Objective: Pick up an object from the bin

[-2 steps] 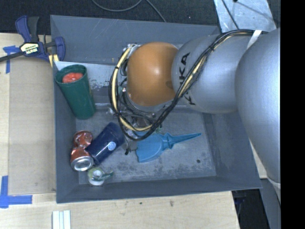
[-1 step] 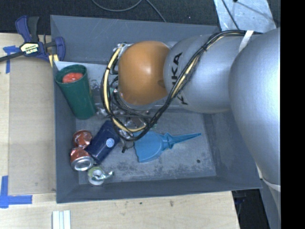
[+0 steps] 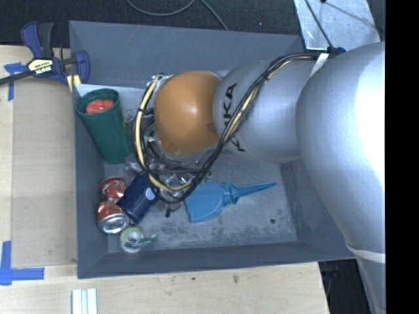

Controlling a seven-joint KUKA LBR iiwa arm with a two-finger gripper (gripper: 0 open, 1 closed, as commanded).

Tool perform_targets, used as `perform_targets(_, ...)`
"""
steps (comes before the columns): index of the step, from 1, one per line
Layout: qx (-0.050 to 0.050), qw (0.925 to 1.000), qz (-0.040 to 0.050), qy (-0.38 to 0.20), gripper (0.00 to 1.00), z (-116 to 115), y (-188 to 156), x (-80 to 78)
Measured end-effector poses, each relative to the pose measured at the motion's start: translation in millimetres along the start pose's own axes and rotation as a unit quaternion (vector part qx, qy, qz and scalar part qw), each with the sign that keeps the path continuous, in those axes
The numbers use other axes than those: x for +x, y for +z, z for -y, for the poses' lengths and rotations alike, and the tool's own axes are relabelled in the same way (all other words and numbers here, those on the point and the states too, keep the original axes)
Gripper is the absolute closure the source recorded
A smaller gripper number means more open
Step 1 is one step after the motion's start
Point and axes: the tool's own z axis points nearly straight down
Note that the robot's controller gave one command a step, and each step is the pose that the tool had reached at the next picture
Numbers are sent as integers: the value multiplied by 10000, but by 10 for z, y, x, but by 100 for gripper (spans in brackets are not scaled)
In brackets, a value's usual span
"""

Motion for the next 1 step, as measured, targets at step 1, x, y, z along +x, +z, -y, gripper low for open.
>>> perform_targets(1, 32, 9926, 55, -1212, 100, 7, 122, -329)
